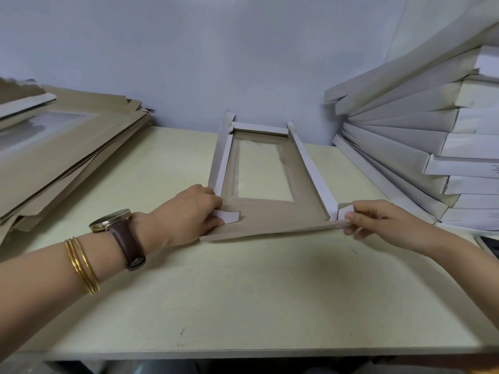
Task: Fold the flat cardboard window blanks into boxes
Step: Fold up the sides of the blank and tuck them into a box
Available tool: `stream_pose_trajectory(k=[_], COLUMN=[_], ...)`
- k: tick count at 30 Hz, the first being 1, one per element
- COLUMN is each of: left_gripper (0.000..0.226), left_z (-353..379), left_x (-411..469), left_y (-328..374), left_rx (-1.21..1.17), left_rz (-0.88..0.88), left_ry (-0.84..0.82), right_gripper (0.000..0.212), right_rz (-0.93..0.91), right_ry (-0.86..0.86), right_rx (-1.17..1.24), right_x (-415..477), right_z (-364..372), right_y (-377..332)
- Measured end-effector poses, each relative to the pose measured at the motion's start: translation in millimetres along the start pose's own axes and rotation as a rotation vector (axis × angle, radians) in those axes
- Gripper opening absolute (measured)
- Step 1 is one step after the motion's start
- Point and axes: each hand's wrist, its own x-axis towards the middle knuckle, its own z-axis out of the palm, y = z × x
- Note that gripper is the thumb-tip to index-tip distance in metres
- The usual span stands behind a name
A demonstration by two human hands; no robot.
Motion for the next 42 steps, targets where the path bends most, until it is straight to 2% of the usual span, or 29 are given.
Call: stream_pose_trajectory(k=[3,5,8,11,17,20,25,32,40,42], left_gripper=[0.023,0.023,0.023,0.024,0.025,0.025,0.024,0.025,0.023,0.02], left_z=[-0.5,-0.7,-0.4,-0.1,0.4,0.9,1.7,-0.7,-2.5,-1.9], left_x=[0.4,0.8,0.7,0.4,1.1,1.6,3.1,1.0,-1.1,-0.7], left_y=[0.1,0.1,0.2,0.2,0.6,-0.4,-1.3,-0.3,2.0,2.1], left_rx=[0.001,0.004,0.001,-0.01,-0.012,-0.015,-0.02,-0.029,-0.076,-0.093], left_rz=[0.004,-0.002,-0.008,-0.015,-0.026,-0.025,-0.021,-0.02,-0.012,-0.008], left_ry=[0.001,-0.001,-0.005,-0.005,-0.008,-0.011,0.005,-0.014,-0.025,-0.003], right_gripper=[0.023,0.004,0.023,0.014,0.022,0.017,0.015,0.024,0.013,0.006], right_rz=[0.033,0.017,0.008,-0.035,0.177,0.168,0.004,-0.16,-0.266,-0.265], right_ry=[0.018,0.004,0.013,0.011,0.02,0.065,0.099,0.198,0.197,0.208], right_rx=[0.014,-0.055,-0.1,-0.101,0.191,0.263,0.153,-0.192,-0.433,-0.41], right_x=[0.0,-2.4,-3.8,-2.6,0.3,1.7,3.0,9.4,20.7,21.0], right_z=[4.4,6.0,6.9,3.7,1.3,3.9,7.8,22.3,42.3,42.2], right_y=[0.0,-3.6,-4.7,-2.5,6.8,7.2,-0.6,-2.6,-3.9,-4.3])
